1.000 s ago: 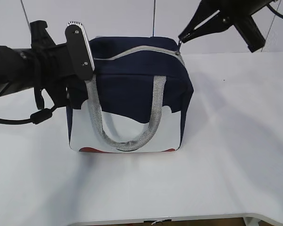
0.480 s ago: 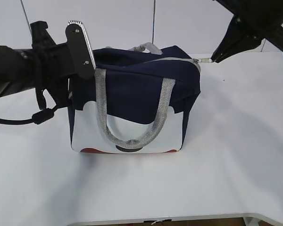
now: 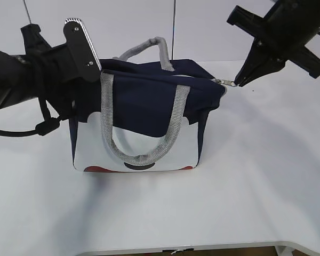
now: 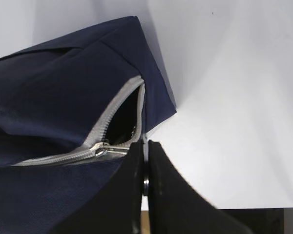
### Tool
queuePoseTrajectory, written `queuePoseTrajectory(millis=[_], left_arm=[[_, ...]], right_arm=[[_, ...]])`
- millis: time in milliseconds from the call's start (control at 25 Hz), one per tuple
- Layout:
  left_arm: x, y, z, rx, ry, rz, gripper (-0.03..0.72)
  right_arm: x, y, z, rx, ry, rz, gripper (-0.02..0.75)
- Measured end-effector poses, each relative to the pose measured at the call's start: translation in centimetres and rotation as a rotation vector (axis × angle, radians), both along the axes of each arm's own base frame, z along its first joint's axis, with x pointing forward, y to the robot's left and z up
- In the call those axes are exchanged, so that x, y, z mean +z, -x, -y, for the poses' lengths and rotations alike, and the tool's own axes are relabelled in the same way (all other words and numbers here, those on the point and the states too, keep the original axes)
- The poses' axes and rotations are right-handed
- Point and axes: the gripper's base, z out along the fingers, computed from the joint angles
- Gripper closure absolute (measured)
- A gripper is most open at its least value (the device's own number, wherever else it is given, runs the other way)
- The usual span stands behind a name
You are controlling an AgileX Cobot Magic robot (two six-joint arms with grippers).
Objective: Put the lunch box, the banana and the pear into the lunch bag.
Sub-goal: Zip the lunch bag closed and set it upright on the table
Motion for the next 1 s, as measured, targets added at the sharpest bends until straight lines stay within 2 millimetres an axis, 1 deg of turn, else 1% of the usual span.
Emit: queuePoseTrajectory(millis=[120, 400, 600, 680, 720, 800, 920, 1000], left_arm=[[-0.1, -0.2, -0.4, 0.014, 0.008, -0.008, 0.705], [-0.1, -0.2, -0.4, 0.014, 0.008, -0.010, 0.705], [-0.1, -0.3, -0.6, 0.019, 0.009, -0.010, 0.704], [0.0, -0.3, -0.7, 0.027, 0.007, -0.004, 0.690], [0.0, -0.3, -0.8, 0.034, 0.004, 0.002, 0.666], [0.5, -0.5, -1.5, 0.080, 0.001, 0.032, 0.583], [2.1, -0.4, -2.6, 0.137, 0.022, 0.090, 0.384], [3.3, 0.1, -2.7, 0.123, 0.052, 0.107, 0.259]], right_arm=[[-0.2, -0.2, 0.2, 0.001, -0.016, 0.000, 0.720], [0.0, -0.4, 0.5, 0.008, -0.025, 0.012, 0.720], [0.7, -0.6, 0.5, 0.052, -0.037, 0.053, 0.720], [0.9, -0.6, 0.5, 0.064, -0.047, 0.059, 0.720], [0.9, -0.6, 0.5, 0.066, -0.047, 0.058, 0.720], [0.8, -0.6, 0.7, 0.068, -0.037, 0.052, 0.720], [0.8, -0.6, 1.1, 0.071, -0.020, 0.052, 0.720], [0.8, -0.6, 1.1, 0.078, -0.023, 0.053, 0.720]])
